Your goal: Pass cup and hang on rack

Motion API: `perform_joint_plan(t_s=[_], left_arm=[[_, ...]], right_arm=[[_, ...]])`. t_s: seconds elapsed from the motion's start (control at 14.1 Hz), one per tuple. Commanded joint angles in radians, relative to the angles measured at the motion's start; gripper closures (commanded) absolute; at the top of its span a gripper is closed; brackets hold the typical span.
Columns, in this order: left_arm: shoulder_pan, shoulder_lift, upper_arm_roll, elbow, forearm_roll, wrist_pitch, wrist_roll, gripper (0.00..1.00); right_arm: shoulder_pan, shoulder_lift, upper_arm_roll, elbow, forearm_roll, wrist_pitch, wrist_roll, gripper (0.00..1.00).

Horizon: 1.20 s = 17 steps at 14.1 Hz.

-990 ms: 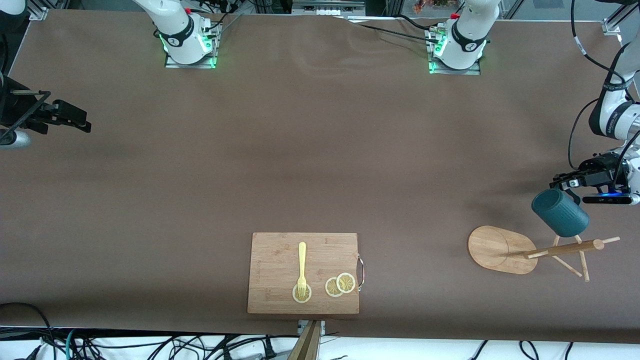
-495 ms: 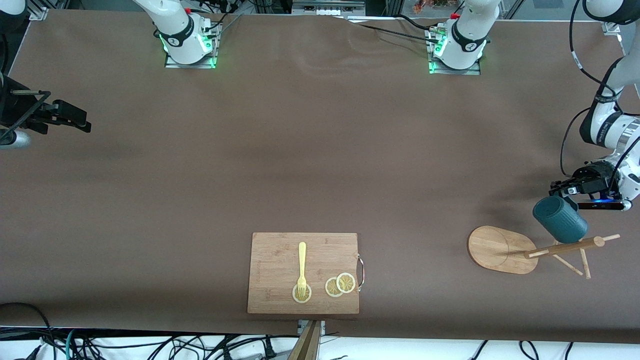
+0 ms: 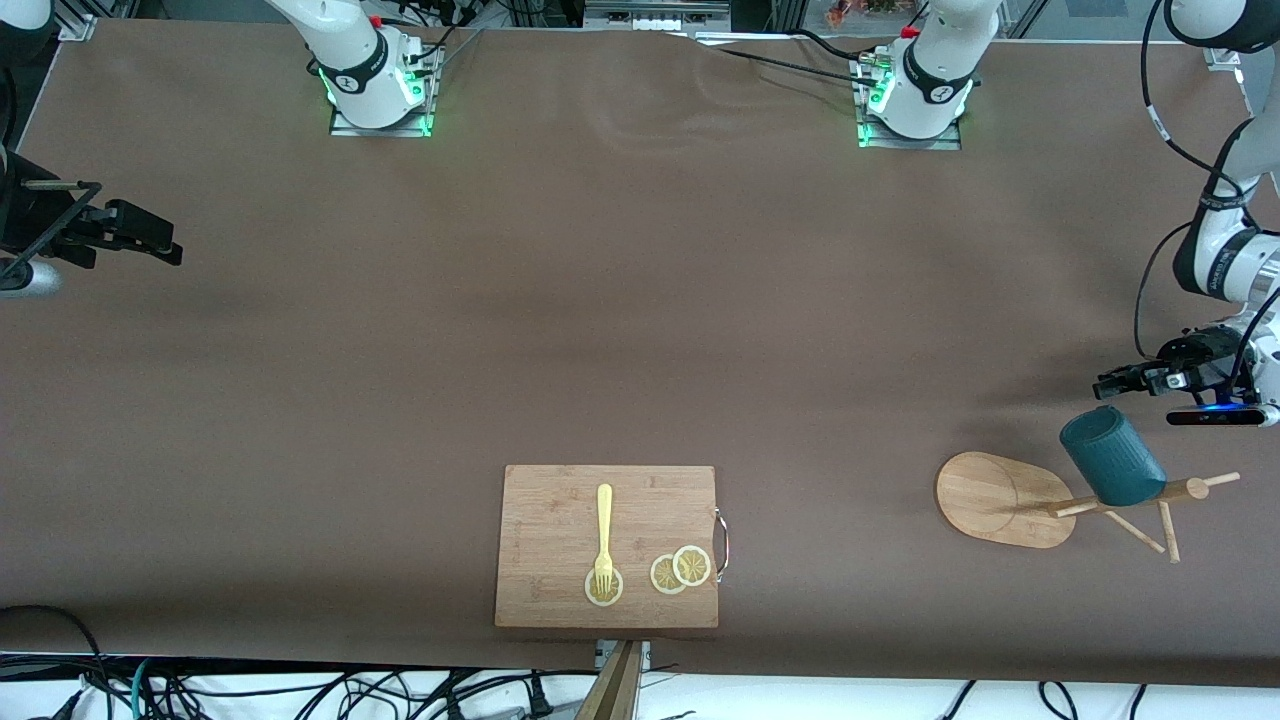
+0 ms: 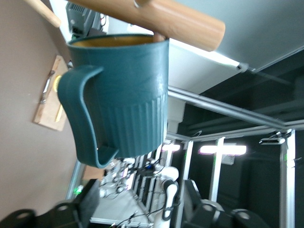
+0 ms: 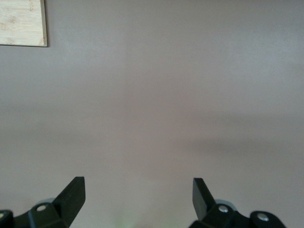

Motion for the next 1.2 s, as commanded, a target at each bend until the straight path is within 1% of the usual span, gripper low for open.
perform_joint_plan(t_s=[0.0,0.21,0.5,0.71,0.78,0.92,0.99,1.06,1.13], left_arm=[[0.013,-0.025,-0.003,0.038,0.085,-0.035,0.006,0.0],[0.029,-0.094,0.004,0.029,0.222,-0.046,0.004,0.0],[0.039,-0.188,0.004,0.038,0.462,-0.066,0.003,0.0],[0.023,-0.289,-0.005,0.049,0.657,-0.061,0.001,0.0],[-0.002,-0.312,-0.008,0.079,0.711,-0.057,0.0,0.0],[-0.094,-0.326,-0.008,0.186,0.869,-0.057,-0.002,0.0],[-0.131,-0.334,-0.01,0.217,0.93,-0.055,-0.011,0.0],[-0.169,-0.352,-0.01,0.227,0.972,-0.048,-0.031,0.0],[-0.213,-0.376,-0.01,0.227,1.022,-0.013,-0.055,0.0]], right_arm=[[-0.009,0.005,0.007,0.018,-0.003,-0.008,-0.015,0.0],[-0.009,0.005,0.007,0.018,-0.003,-0.008,-0.014,0.0],[-0.009,0.005,0.007,0.018,-0.003,-0.008,-0.015,0.0],[-0.009,0.005,0.007,0.018,-0.003,-0.008,-0.015,0.0],[-0.009,0.005,0.007,0.018,-0.003,-0.008,-0.015,0.0],[-0.009,0.005,0.007,0.018,-0.003,-0.008,-0.017,0.0],[-0.009,0.005,0.007,0.018,-0.003,-0.008,-0.015,0.0],[-0.009,0.005,0.007,0.018,-0.003,-0.008,-0.017,0.0],[-0.009,0.005,0.007,0.018,-0.003,-0.008,-0.017,0.0]])
